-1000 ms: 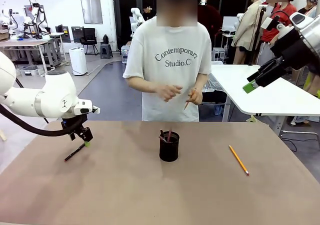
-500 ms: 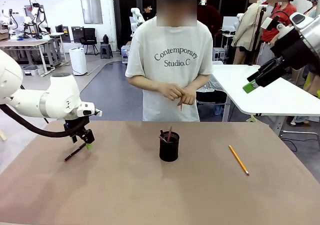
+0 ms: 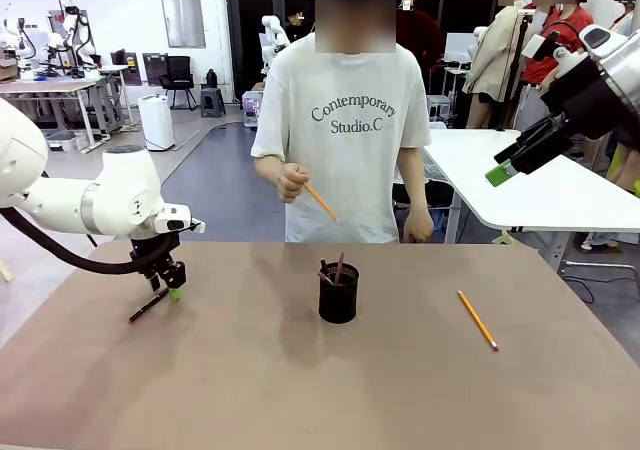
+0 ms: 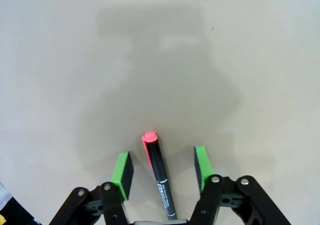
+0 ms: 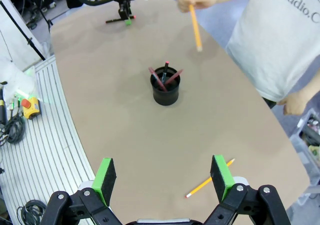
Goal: Place the pens into the pen holder.
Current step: Pick up a writing instrument from the table and place it into the Pen holder.
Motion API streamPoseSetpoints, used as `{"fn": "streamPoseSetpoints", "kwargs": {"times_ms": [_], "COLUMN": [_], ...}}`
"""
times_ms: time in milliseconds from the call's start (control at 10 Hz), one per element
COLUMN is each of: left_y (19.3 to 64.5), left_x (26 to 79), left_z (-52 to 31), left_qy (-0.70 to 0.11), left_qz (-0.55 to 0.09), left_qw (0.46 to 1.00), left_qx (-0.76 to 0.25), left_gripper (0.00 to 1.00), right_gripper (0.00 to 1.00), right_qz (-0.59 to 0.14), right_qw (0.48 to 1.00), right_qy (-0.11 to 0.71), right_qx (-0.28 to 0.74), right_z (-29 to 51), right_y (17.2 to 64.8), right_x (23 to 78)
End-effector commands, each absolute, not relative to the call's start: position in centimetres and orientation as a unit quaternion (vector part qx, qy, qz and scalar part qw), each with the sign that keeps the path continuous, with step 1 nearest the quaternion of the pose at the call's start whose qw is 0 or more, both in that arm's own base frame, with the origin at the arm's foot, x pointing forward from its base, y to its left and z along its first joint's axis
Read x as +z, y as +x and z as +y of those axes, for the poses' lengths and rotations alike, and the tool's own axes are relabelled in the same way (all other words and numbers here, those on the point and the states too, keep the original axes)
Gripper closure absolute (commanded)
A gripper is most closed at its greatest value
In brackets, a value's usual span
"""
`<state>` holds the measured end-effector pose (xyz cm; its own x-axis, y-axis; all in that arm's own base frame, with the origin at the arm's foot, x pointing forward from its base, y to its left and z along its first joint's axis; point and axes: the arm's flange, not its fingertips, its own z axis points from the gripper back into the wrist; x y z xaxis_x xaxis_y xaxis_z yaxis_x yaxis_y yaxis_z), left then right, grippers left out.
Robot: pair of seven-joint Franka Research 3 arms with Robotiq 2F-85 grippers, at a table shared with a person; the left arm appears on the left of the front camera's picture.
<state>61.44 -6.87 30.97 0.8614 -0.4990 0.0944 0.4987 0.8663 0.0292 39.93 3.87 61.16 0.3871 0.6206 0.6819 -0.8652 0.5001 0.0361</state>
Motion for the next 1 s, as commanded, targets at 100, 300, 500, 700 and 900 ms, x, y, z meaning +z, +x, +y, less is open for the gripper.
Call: {"fn": "streamPoseSetpoints", "kwargs": {"times_ms": [100, 300, 500, 700, 900], "left_y": [61.8, 61.7, 61.3, 60.1, 58.1], "left_x": [31.3, 31.3, 31.6, 32.6, 35.2], "left_z": [-6.7, -6.8, -7.1, -7.6, -8.2], "left_qy": [0.001, 0.002, -0.002, -0.051, -0.174], "left_qz": [-0.041, -0.039, -0.033, -0.046, -0.096], "left_qw": [0.963, 0.963, 0.965, 0.958, 0.928], "left_qx": [-0.267, -0.265, -0.262, -0.278, -0.317], "left_gripper": [1.00, 1.00, 1.00, 1.00, 1.00], "right_gripper": [0.00, 0.00, 0.00, 0.00, 0.00], "right_qz": [-0.314, -0.314, -0.314, -0.314, -0.314], "right_qw": [0.803, 0.803, 0.803, 0.803, 0.803], "right_qy": [0.206, 0.206, 0.206, 0.206, 0.206], "right_qx": [0.463, 0.463, 0.463, 0.463, 0.463], "right_z": [3.9, 3.9, 3.9, 3.9, 3.9], "right_y": [40.0, 40.0, 40.0, 40.0, 40.0], "right_x": [61.2, 61.2, 61.2, 61.2, 61.2]}}
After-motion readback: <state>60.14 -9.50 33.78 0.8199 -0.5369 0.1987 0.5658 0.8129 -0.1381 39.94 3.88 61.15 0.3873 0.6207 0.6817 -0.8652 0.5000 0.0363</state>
